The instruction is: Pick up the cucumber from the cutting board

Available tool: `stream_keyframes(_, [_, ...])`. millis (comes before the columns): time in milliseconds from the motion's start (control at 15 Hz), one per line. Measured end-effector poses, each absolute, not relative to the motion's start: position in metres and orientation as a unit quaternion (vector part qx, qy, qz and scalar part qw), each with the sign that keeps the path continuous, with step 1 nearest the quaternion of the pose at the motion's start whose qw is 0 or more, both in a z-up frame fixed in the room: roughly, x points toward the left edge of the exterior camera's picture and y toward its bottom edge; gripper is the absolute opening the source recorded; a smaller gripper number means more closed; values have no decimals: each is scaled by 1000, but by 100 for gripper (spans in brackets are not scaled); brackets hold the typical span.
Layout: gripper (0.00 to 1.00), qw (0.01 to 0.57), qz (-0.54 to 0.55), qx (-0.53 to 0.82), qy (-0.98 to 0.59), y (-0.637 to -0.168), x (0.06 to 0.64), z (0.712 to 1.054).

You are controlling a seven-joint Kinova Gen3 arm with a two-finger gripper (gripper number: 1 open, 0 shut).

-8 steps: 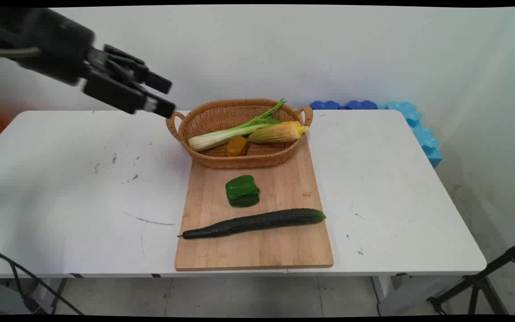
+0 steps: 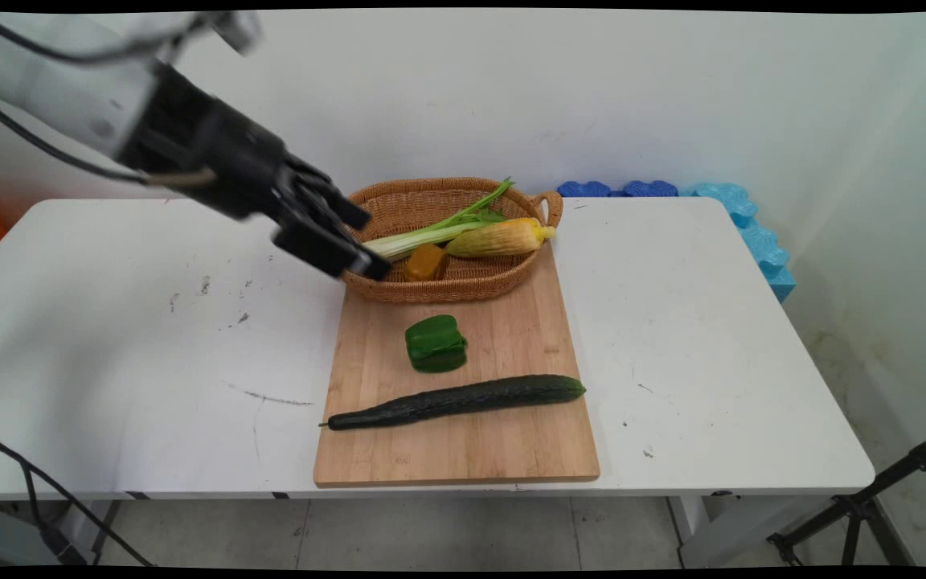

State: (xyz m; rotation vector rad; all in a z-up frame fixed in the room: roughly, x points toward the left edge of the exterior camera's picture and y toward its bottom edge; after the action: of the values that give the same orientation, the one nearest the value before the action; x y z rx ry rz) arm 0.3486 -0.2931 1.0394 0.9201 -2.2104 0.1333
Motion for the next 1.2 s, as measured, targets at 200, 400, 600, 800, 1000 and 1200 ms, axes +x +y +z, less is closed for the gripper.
stream_keyframes(200, [100, 327, 46, 349, -877, -297, 316, 1003])
stream_keyframes(400, [100, 293, 42, 345, -891, -304, 290, 968])
stream_keyframes(600, [100, 270, 40, 346, -898, -311, 273, 941])
stream_keyframes(800, [100, 254, 37, 348, -902, -320, 256, 916])
stream_keyframes(1000, [100, 244, 33, 351, -903, -328, 241, 896])
stream_keyframes(1200, [100, 238, 29, 353, -905, -333, 229, 880])
